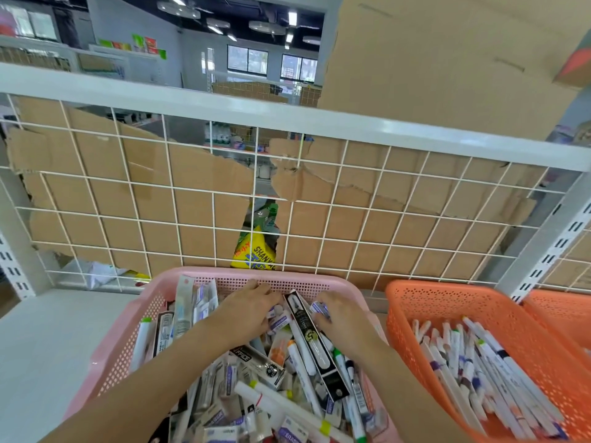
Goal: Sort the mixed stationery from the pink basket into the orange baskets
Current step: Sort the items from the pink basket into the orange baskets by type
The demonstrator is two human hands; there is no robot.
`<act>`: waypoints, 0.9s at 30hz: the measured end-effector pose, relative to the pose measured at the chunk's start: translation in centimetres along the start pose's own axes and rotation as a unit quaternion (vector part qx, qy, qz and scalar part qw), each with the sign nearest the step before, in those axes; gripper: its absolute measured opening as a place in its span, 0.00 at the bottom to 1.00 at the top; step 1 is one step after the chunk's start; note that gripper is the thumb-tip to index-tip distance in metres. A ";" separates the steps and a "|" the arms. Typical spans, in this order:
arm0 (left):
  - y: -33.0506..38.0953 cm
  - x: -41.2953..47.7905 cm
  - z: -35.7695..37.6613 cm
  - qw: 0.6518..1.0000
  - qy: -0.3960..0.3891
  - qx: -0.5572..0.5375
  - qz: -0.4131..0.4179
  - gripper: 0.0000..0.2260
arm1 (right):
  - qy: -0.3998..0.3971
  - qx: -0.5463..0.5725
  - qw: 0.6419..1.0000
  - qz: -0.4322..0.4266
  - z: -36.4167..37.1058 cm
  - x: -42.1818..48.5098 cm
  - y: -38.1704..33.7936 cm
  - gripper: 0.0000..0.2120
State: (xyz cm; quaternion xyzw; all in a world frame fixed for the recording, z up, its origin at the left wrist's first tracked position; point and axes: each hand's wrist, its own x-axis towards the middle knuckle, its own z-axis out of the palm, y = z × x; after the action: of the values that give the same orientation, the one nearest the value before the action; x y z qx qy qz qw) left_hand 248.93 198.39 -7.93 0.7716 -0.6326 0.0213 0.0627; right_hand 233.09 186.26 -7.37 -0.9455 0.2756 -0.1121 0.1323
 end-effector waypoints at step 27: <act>-0.5 -0.7 -2.0 0.990 0.075 -0.104 -0.050 0.12 | 0.080 0.024 0.996 0.000 -2.9 -1.6 -0.1 0.10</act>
State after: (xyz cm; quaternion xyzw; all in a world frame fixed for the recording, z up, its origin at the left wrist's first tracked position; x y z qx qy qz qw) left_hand 249.40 199.43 -6.05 0.7874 -0.5859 0.0101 0.1912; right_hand 231.00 186.68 -4.86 -0.9298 0.2830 -0.1944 0.1327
